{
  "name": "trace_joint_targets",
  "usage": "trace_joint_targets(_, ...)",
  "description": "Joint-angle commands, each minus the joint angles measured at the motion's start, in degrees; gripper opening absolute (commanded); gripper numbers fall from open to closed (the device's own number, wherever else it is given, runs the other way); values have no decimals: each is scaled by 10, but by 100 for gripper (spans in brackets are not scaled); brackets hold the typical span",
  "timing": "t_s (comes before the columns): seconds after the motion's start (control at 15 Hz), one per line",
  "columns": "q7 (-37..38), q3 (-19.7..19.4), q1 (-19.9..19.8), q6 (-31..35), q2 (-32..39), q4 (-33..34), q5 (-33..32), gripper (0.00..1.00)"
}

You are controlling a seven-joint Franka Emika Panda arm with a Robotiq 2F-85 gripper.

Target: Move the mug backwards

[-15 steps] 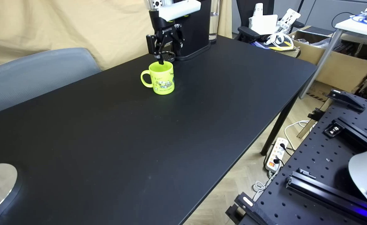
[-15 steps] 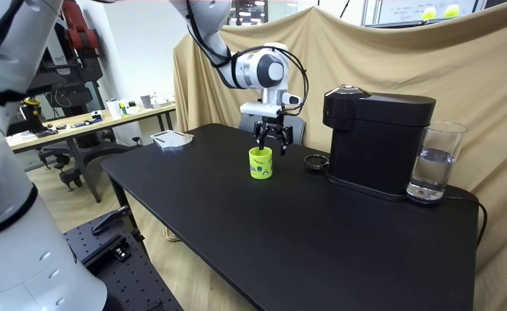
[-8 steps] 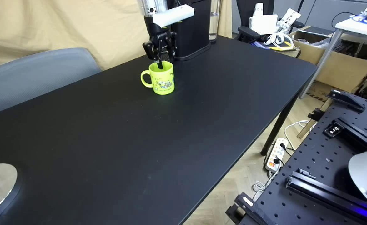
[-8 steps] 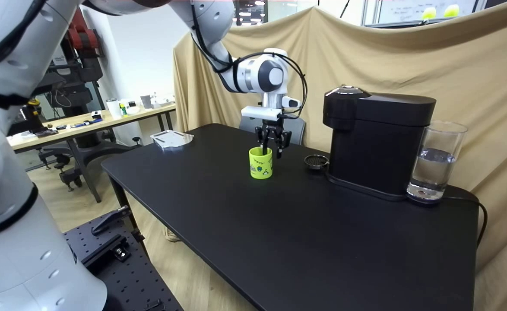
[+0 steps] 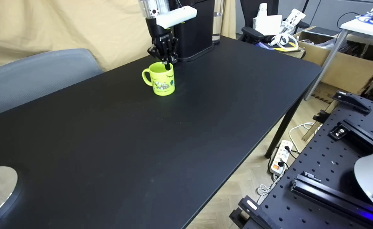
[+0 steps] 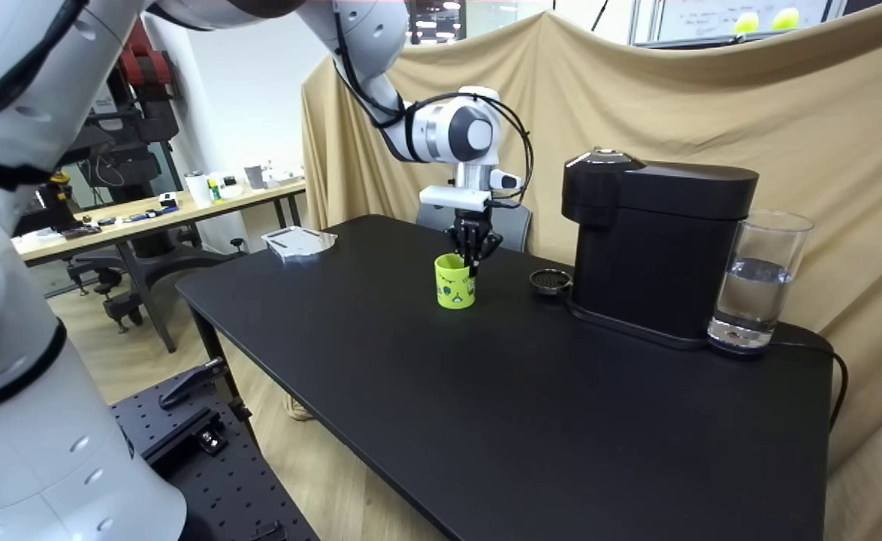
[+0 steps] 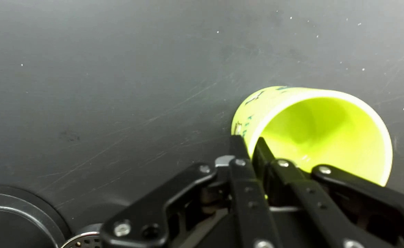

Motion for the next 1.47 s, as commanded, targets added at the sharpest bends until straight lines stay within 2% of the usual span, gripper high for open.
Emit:
trace_joint_targets(0.0, -24, 5, -5, -20, -3, 9, 6, 1)
trace_joint_targets(0.4, -46, 6, 0, -21, -53, -42, -4, 2)
trace_joint_targets(0.67, -65, 17, 1, -9, -107, -111, -2, 2)
trace_joint_targets(0.93, -54, 18, 9, 7, -149, -180, -7, 2)
trace_joint_targets(1.4, -24, 10, 12, 113, -162, -269, -5, 2)
